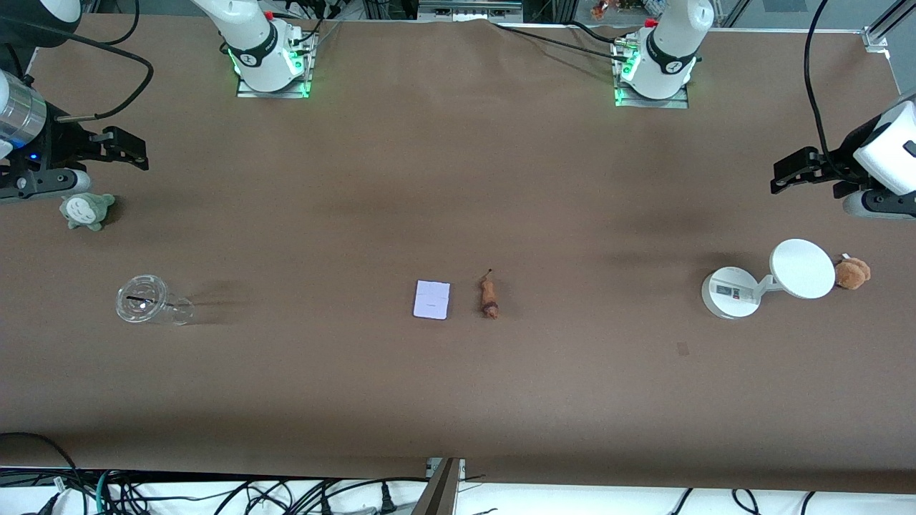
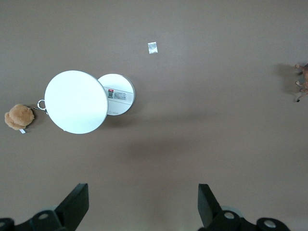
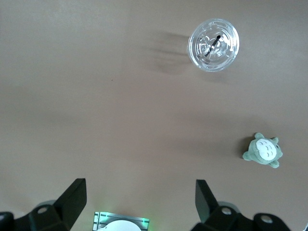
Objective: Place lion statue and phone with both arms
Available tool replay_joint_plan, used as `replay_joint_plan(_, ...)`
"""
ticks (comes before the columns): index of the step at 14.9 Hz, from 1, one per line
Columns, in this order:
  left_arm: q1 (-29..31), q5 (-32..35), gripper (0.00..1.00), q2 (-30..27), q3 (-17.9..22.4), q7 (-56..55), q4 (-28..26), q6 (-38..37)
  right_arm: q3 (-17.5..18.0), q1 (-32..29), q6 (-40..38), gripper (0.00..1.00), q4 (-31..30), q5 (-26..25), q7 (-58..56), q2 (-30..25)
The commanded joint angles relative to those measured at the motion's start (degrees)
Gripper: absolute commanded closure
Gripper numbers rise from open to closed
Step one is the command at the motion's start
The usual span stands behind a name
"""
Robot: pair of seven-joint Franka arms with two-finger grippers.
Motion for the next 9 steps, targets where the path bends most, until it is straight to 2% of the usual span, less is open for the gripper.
replay_joint_plan(1, 0.3, -0.7, 0.0, 0.6, -0.3, -0.2, 1.3, -0.3, 0.3, -0.2, -0.3, 0.0, 1.0, 0.9, -0.1, 0.3)
replay_joint_plan(9, 0.1, 0.0, 0.0, 1.8, -0.2, -0.2, 1.7, 1.0, 0.3, -0.2, -0.3, 0.0, 1.0, 0.9, 0.0, 0.3)
